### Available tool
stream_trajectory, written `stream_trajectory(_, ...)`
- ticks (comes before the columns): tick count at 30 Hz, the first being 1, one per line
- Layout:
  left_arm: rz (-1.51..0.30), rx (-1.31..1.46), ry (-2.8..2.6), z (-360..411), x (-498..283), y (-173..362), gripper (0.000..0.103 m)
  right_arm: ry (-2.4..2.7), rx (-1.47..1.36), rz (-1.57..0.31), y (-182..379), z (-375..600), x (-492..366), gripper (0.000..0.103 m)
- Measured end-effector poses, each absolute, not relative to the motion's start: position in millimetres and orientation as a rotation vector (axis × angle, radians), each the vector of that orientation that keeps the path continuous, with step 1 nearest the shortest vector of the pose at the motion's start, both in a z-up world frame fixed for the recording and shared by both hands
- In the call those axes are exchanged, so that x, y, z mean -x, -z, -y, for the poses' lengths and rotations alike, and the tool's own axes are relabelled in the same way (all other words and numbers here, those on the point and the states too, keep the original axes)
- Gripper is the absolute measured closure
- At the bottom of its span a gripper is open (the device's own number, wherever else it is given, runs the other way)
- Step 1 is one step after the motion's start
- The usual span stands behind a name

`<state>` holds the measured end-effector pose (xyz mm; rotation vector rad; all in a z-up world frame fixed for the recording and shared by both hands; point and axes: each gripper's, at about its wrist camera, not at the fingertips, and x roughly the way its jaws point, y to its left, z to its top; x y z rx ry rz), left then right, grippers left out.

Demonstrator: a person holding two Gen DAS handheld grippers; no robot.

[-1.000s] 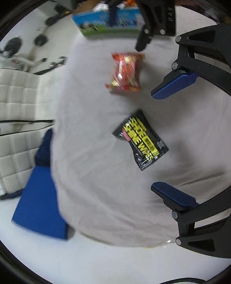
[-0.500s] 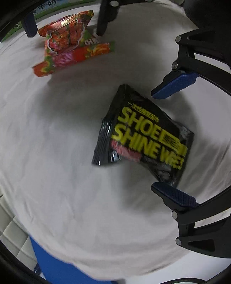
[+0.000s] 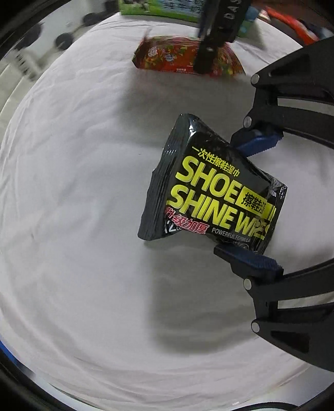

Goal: Organize soft objects
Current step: 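Grasp the black SHOE SHINE packet with the left tool while the right tool grasps the red-green packet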

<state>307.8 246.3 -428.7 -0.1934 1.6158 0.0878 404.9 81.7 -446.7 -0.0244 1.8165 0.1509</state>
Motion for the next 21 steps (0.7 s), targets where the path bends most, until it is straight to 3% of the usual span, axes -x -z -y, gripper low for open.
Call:
stream_trajectory(4,-1.616,0.214,-0.115,-243,-296,437,0.034,-0.145,-0.122,-1.818,445,-71,-396,0.038)
stream_trajectory(7,-1.606,0.193,-0.123,-242,-296,441,0.032,-0.149,-0.121,-1.811,445,-67,-396,0.036)
stream_trajectory(11,-1.607,0.156,-0.120,-230,-303,440,0.032,-0.116,-0.098,-1.777,445,-64,-398,0.038)
stream_trajectory(13,-1.625,0.167,-0.117,-230,-300,440,0.032,-0.097,-0.092,-1.762,442,-56,-403,0.054)
stream_trajectory(21,-1.644,0.149,-0.082,-224,-288,447,0.032,-0.082,-0.022,-1.803,444,-61,-394,0.050)
